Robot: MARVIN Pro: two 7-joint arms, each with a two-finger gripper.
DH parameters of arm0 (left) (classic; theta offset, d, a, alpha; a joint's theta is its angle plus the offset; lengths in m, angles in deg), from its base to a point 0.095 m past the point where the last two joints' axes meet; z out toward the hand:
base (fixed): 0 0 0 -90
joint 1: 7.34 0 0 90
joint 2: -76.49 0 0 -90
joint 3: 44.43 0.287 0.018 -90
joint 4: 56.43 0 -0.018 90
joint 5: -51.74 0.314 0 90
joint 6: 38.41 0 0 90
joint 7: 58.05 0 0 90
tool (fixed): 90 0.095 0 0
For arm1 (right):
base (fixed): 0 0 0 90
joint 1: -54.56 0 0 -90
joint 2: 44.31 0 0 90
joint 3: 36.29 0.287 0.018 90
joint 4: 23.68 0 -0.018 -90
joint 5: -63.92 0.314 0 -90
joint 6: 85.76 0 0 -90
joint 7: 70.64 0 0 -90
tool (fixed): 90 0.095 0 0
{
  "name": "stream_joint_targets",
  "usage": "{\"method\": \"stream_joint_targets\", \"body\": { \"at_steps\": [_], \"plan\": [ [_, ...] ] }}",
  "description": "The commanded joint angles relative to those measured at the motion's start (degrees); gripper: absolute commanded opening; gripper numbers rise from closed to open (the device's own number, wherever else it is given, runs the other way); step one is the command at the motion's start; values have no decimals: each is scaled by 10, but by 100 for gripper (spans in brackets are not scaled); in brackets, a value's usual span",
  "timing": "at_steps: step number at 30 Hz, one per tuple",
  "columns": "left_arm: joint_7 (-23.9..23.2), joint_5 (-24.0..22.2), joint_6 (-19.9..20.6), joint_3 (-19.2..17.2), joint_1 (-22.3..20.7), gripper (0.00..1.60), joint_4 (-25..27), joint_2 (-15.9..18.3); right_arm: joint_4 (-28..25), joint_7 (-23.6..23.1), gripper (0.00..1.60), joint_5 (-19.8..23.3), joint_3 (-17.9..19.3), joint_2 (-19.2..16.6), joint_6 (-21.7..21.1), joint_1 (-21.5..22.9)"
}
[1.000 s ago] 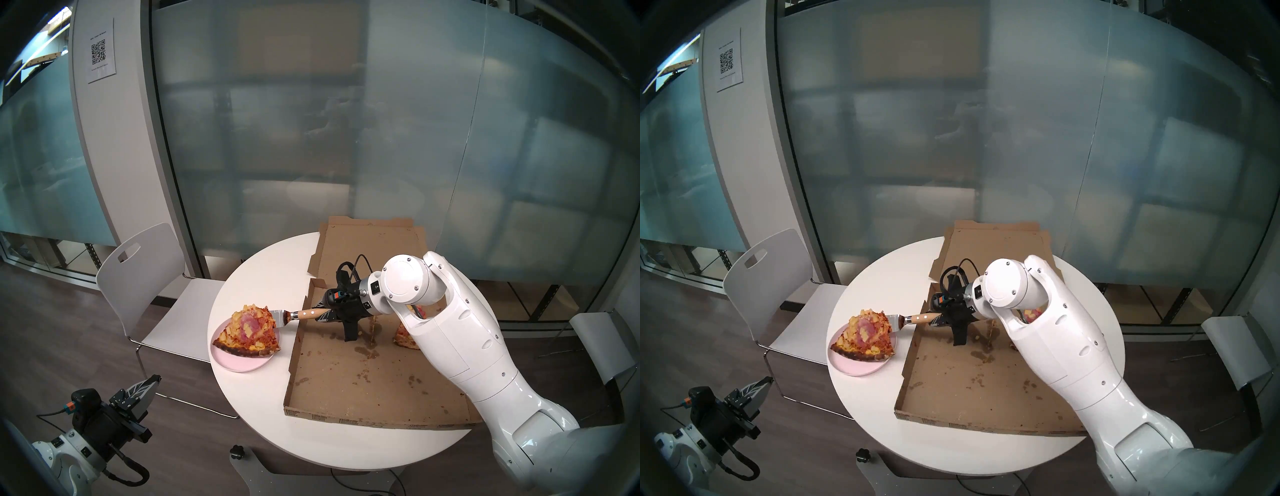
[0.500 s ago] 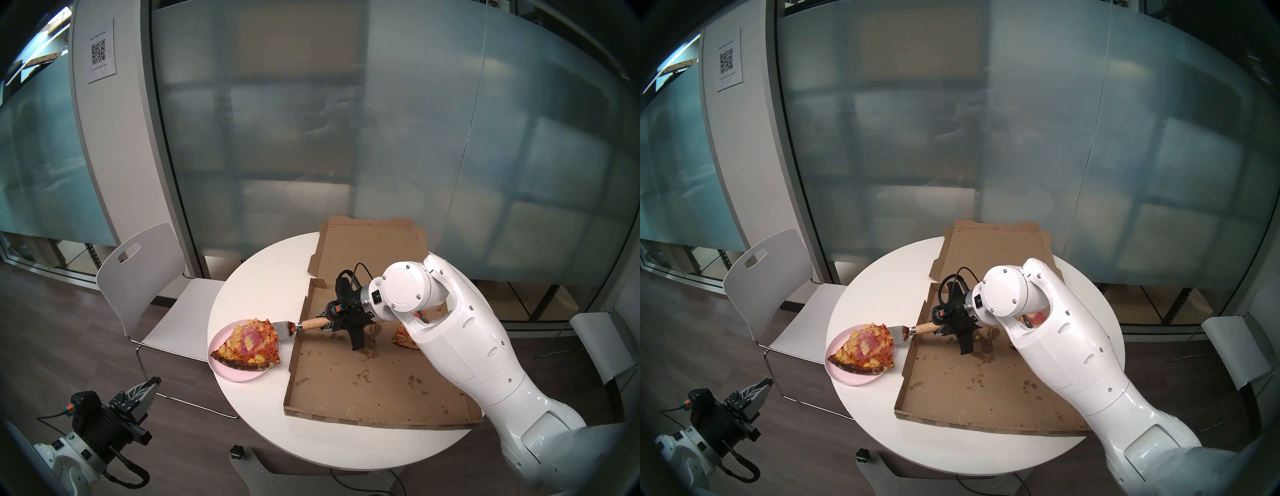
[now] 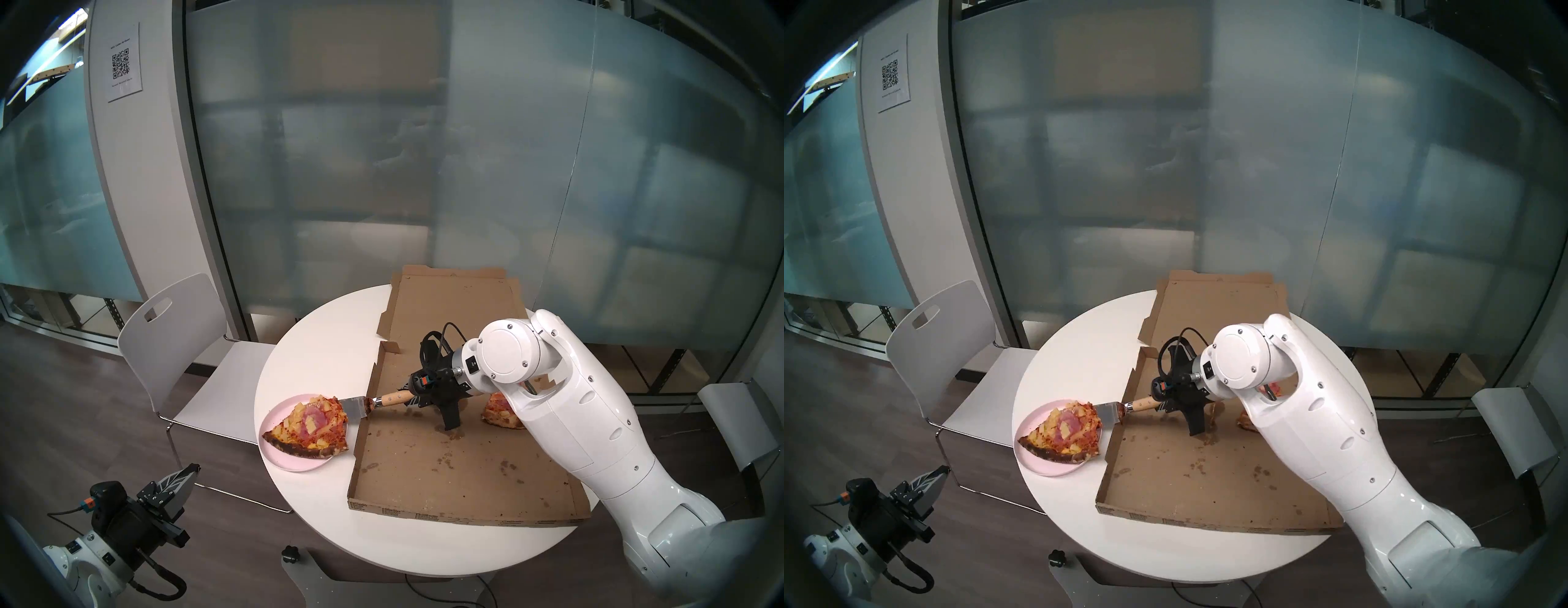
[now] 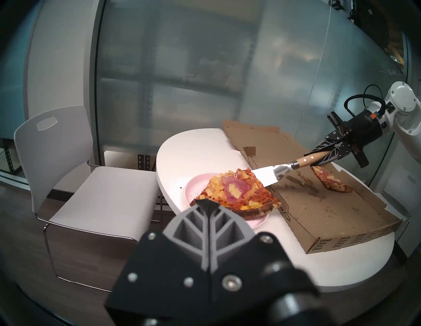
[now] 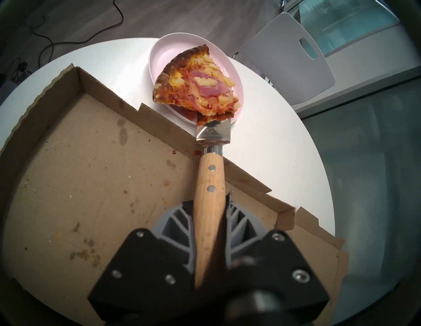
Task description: Put pizza slice onto the plate
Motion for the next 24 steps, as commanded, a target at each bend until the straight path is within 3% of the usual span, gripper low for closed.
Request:
{"method": "stream_joint_targets", "body": {
  "at_steps": [1, 12, 24],
  "plan": [
    [0, 0, 0, 1, -3, 0, 9, 2, -36, -2, 0, 3, 13, -9, -8, -4],
    [1, 5, 2, 5, -6, 0, 10, 2, -62, -12, 0, 6, 28, -24, -19, -14],
    [6, 14, 8, 19, -13, 0, 20, 1, -108, -15, 0, 25, 71, -59, -34, -56]
  ]
}}
